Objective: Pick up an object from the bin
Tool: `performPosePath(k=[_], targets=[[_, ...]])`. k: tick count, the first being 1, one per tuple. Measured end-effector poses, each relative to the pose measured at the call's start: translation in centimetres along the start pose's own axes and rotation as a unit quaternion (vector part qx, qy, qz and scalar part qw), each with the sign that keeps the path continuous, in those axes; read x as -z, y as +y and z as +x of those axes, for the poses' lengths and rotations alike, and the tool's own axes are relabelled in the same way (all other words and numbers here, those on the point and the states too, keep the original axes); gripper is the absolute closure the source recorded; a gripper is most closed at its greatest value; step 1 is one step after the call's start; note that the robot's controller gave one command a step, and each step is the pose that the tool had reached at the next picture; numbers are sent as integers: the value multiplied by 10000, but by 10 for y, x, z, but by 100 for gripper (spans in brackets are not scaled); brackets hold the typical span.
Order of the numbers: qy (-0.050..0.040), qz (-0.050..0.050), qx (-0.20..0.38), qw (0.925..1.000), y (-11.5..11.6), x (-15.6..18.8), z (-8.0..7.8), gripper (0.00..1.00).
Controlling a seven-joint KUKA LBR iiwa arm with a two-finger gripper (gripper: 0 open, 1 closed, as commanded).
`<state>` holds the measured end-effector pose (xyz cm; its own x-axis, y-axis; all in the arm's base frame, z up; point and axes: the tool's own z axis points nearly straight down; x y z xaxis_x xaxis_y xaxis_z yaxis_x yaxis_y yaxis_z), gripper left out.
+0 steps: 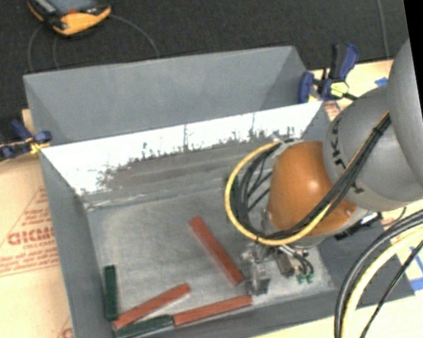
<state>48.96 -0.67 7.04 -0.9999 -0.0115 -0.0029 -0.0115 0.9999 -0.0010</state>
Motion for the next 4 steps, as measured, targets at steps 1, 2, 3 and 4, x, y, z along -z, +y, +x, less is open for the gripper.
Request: performPosePath(k=[1,2,3,4], targets=[[0,3,3,10000,0,0,0,0],[0,3,9,10000,0,0,0,100],[0,4,14,10000,0,0,0,0],[-1,4,16,10000,0,0,0,0]])
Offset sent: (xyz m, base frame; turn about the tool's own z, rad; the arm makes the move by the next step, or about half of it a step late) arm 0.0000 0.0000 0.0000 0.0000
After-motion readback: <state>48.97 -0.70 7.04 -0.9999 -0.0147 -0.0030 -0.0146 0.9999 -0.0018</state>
